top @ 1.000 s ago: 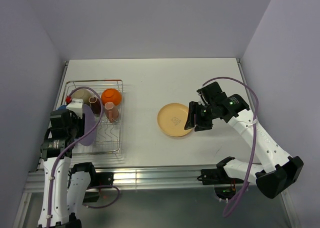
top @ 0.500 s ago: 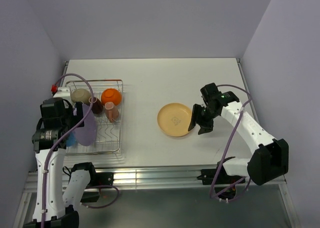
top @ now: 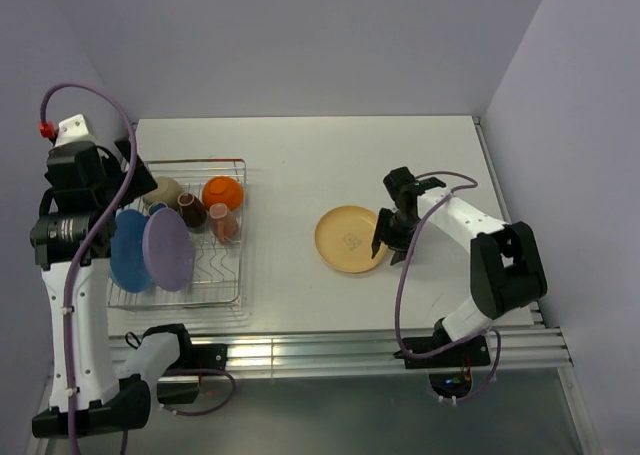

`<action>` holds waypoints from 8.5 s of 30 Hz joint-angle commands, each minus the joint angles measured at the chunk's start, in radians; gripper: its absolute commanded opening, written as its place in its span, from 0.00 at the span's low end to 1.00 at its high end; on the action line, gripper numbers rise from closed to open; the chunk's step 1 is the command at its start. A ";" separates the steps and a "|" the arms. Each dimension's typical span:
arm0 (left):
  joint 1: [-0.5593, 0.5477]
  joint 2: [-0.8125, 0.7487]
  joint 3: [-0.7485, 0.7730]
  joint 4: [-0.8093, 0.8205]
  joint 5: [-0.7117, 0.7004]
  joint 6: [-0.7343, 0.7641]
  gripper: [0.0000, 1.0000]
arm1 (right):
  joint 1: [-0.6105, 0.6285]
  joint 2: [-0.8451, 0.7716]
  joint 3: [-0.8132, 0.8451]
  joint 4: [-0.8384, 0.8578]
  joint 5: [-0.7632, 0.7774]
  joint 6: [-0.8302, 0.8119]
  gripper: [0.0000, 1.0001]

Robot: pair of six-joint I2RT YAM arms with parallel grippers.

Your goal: Load the mixed dishes into the dish rack

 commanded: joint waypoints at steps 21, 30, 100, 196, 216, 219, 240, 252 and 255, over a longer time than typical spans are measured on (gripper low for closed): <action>-0.396 0.162 -0.042 0.188 0.401 -0.381 0.99 | 0.006 0.134 0.061 0.153 0.116 0.004 0.00; -0.515 0.394 0.060 0.292 0.623 -0.374 0.99 | 0.008 -0.082 0.305 -0.033 0.023 -0.069 0.00; -0.490 0.021 -0.087 0.166 0.426 -0.277 0.23 | 0.101 -0.006 0.211 0.166 -0.013 -0.036 0.91; -0.572 0.202 -0.402 0.970 1.129 -0.721 0.00 | 0.118 -0.205 0.485 -0.114 -0.266 -0.096 0.55; -0.423 0.004 0.074 -0.279 0.005 -0.116 0.00 | 0.063 -0.343 0.439 -0.163 0.061 -0.039 1.00; -0.423 -0.053 0.090 -0.297 -0.112 -0.136 0.00 | 0.061 -0.345 0.413 -0.160 0.035 -0.037 1.00; -0.391 -0.090 -0.182 -0.188 -0.334 0.131 0.00 | 0.061 -0.360 0.316 -0.136 0.001 -0.060 1.00; -0.389 -0.142 -0.290 -0.144 -0.218 0.175 0.00 | 0.061 -0.351 0.301 -0.125 -0.023 -0.056 1.00; -0.391 -0.129 -0.299 -0.135 -0.213 0.184 0.00 | 0.063 -0.357 0.291 -0.125 -0.023 -0.056 1.00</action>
